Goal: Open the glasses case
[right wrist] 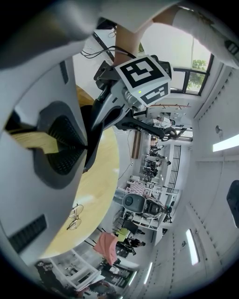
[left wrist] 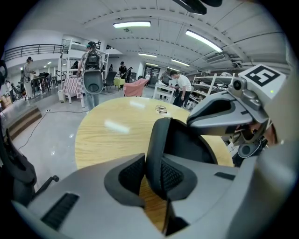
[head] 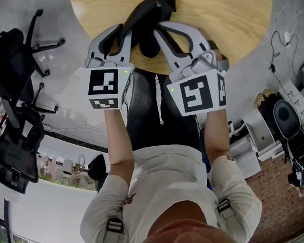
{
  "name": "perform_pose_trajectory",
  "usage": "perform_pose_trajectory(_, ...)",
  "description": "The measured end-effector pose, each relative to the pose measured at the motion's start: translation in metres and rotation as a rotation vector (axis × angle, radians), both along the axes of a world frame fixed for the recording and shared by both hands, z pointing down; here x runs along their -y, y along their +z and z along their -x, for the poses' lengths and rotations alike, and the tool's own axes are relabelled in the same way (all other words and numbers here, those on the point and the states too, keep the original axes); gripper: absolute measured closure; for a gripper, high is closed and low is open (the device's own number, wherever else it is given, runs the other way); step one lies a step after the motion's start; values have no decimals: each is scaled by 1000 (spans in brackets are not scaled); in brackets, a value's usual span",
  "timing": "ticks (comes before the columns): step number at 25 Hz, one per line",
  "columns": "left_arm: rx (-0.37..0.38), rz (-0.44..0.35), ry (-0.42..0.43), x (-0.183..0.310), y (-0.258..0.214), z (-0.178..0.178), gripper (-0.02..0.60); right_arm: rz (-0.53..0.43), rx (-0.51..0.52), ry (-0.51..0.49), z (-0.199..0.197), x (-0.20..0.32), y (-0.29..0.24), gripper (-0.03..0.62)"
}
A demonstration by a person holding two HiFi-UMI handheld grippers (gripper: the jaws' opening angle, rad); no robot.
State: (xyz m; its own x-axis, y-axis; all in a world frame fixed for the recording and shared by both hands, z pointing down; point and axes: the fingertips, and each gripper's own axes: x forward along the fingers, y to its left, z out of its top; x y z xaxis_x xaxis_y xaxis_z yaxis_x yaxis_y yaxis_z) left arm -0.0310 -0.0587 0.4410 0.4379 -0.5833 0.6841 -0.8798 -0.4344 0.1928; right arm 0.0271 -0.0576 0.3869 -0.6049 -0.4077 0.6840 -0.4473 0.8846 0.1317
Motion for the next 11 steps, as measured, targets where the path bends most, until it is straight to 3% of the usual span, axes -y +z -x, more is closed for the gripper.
perform_pose_trajectory(11,-4,4,-1,-1,1,-2,509,2,2,4,-2,-1,1,557)
